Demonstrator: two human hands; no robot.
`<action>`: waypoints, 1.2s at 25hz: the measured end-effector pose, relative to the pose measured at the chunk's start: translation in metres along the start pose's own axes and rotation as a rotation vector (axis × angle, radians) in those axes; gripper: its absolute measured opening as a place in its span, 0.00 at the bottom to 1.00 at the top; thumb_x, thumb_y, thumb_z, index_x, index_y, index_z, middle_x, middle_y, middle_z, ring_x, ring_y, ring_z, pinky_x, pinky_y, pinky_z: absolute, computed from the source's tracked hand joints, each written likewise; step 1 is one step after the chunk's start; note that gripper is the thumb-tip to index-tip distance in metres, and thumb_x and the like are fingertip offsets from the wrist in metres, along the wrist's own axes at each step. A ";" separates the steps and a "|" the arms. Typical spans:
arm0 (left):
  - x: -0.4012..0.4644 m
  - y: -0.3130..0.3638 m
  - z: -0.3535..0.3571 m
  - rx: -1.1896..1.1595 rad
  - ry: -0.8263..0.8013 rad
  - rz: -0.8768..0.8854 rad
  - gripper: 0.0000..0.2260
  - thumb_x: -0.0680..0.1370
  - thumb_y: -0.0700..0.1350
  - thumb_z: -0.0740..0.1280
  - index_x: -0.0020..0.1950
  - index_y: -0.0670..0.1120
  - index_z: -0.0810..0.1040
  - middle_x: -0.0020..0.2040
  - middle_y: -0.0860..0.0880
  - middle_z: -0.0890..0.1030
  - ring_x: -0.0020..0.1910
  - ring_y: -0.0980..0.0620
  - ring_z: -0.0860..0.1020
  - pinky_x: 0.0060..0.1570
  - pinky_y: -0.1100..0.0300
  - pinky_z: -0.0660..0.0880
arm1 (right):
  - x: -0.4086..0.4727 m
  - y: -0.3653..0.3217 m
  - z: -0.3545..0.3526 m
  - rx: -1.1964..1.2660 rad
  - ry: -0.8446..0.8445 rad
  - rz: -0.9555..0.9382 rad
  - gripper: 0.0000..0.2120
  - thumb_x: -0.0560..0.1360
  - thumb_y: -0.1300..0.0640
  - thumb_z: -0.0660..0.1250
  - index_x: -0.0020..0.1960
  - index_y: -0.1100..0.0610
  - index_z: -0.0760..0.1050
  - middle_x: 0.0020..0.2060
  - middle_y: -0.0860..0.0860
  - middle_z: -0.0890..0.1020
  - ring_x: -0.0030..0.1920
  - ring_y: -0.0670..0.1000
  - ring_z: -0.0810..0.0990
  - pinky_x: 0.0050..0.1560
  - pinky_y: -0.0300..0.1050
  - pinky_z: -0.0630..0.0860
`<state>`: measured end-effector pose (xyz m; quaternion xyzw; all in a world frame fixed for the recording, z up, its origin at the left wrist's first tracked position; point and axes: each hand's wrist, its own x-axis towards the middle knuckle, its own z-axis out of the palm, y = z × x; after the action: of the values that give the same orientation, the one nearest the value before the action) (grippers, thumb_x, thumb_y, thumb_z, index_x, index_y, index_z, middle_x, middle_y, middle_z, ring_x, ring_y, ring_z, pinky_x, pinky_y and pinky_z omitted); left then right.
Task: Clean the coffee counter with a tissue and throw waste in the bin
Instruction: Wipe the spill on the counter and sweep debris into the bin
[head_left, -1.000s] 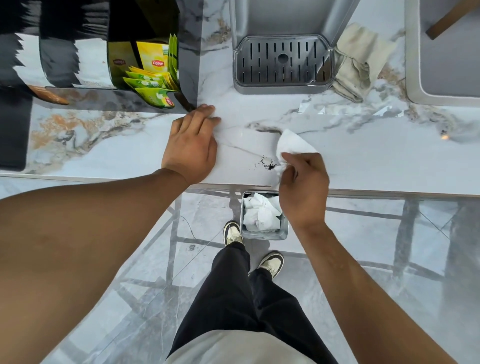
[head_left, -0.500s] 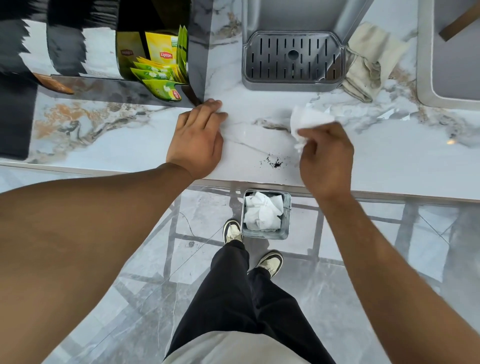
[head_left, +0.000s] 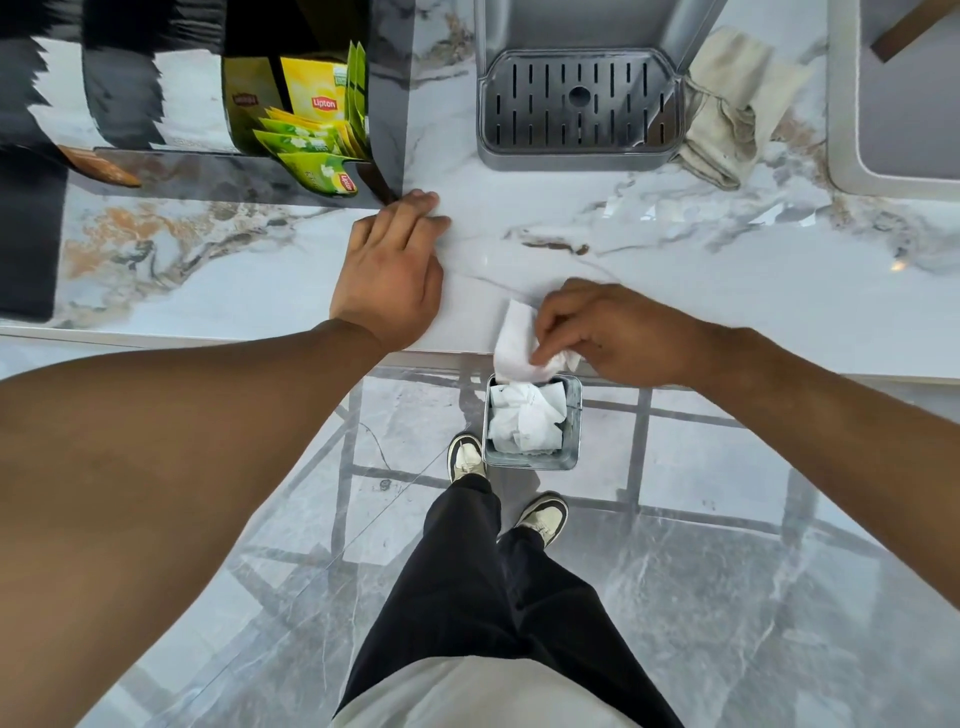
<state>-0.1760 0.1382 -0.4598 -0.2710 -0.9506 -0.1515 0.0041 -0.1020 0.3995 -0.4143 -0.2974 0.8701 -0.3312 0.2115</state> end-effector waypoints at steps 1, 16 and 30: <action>0.000 -0.001 0.000 -0.001 -0.002 -0.001 0.17 0.77 0.43 0.56 0.65 0.42 0.73 0.71 0.43 0.72 0.71 0.42 0.69 0.64 0.45 0.67 | -0.010 -0.004 0.001 0.030 -0.030 0.030 0.17 0.72 0.77 0.66 0.49 0.60 0.85 0.46 0.55 0.82 0.49 0.57 0.77 0.52 0.55 0.75; 0.000 0.003 -0.005 0.007 -0.007 0.001 0.17 0.77 0.42 0.57 0.64 0.41 0.74 0.70 0.42 0.73 0.71 0.41 0.70 0.63 0.45 0.66 | -0.002 -0.010 0.021 -0.091 0.324 0.094 0.18 0.69 0.78 0.66 0.50 0.61 0.84 0.44 0.57 0.83 0.45 0.61 0.78 0.49 0.52 0.76; 0.000 0.000 -0.001 -0.010 0.019 -0.005 0.16 0.78 0.43 0.57 0.64 0.43 0.74 0.70 0.43 0.73 0.71 0.43 0.69 0.64 0.47 0.66 | -0.040 -0.022 0.043 -0.092 0.449 0.268 0.16 0.70 0.76 0.67 0.50 0.60 0.84 0.45 0.55 0.83 0.47 0.58 0.78 0.52 0.44 0.74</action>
<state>-0.1761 0.1381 -0.4593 -0.2674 -0.9504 -0.1586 0.0113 -0.0405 0.3933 -0.4215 -0.1079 0.9411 -0.3179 0.0414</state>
